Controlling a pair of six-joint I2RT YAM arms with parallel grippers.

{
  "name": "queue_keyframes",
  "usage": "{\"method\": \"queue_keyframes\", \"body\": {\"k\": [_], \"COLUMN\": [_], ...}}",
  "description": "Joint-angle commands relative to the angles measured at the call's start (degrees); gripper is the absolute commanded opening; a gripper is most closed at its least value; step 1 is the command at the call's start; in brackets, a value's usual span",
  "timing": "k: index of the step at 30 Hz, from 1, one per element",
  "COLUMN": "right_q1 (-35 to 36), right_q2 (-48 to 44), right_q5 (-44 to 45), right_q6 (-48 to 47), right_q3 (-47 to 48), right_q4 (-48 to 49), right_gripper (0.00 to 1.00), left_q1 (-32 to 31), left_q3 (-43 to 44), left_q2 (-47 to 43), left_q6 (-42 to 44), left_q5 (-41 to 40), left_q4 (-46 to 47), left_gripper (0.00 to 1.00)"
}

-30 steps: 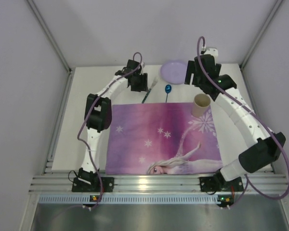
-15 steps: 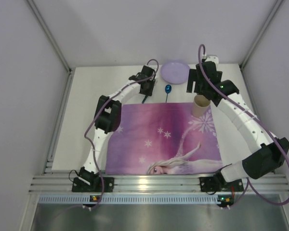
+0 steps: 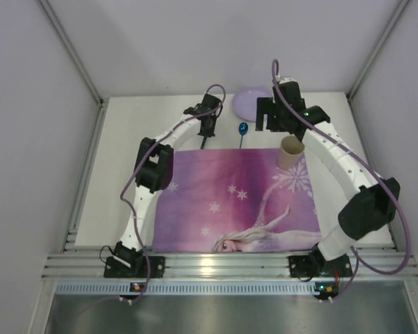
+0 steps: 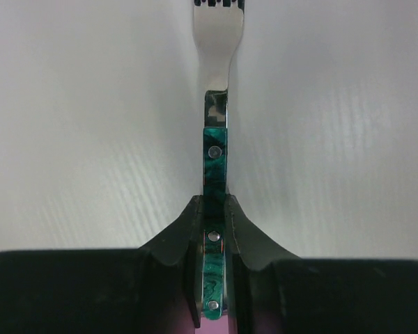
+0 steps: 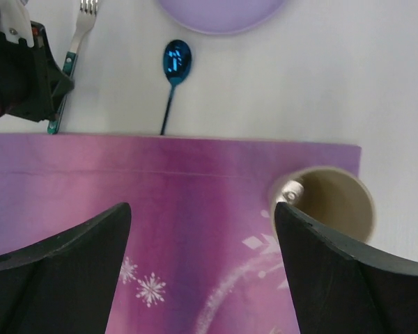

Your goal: Set the dinner table for one person

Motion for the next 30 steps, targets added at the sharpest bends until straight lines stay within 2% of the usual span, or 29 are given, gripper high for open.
{"method": "queue_keyframes", "body": {"k": [1, 4, 5, 8, 10, 14, 16, 19, 23, 25, 30], "right_q1": [0.38, 0.65, 0.65, 0.73, 0.65, 0.91, 1.09, 1.26, 1.44, 1.7, 1.96], "right_q2": [7.42, 18.2, 18.25, 29.81, 33.96, 44.15, 46.19, 48.04, 49.01, 49.45, 51.82], "right_q5": [-9.25, -11.02, -11.12, -11.12, -11.03, -10.33, -8.92, -6.91, -4.97, -4.35, -3.39], "right_q6": [-0.75, 0.91, 0.92, 2.23, 3.11, 4.69, 4.96, 5.84, 7.33, 7.51, 8.83], "right_q3": [8.18, 15.31, 17.33, 25.59, 30.77, 37.82, 39.85, 39.41, 37.75, 37.3, 38.7], "right_q4": [3.88, 2.92, 2.39, 0.2, -0.51, -3.4, -4.11, -4.55, -3.42, -2.71, -2.53], "right_gripper": [0.84, 0.83, 0.83, 0.81, 0.8, 0.75, 0.74, 0.71, 0.65, 0.64, 0.56], "left_q1": [3.37, 4.26, 4.17, 4.17, 4.17, 4.17, 3.91, 3.65, 3.21, 2.86, 2.42], "left_q3": [1.14, -4.45, -6.48, -14.81, -18.09, -25.9, -29.42, -43.45, -56.29, -62.19, -69.08], "left_q2": [-9.16, -18.1, -18.14, -27.69, -33.94, -42.72, -45.46, -52.48, -62.49, -64.45, -65.6], "left_q6": [-3.89, -8.28, -8.3, -9.53, -9.97, -11.54, -12.95, -16.2, -18.84, -19.81, -22.71], "left_q5": [-2.63, -0.52, -0.26, 0.28, -0.08, 0.71, 2.55, 3.96, 7.65, 8.62, 9.42], "left_q4": [-4.55, -5.53, -5.36, -4.39, -4.39, -8.5, -10.62, -10.45, -7.82, -6.16, -3.6], "left_gripper": [0.0, 0.0, 0.0, 0.0, 0.0, 0.0, 0.0, 0.0, 0.0, 0.0, 0.0]}}
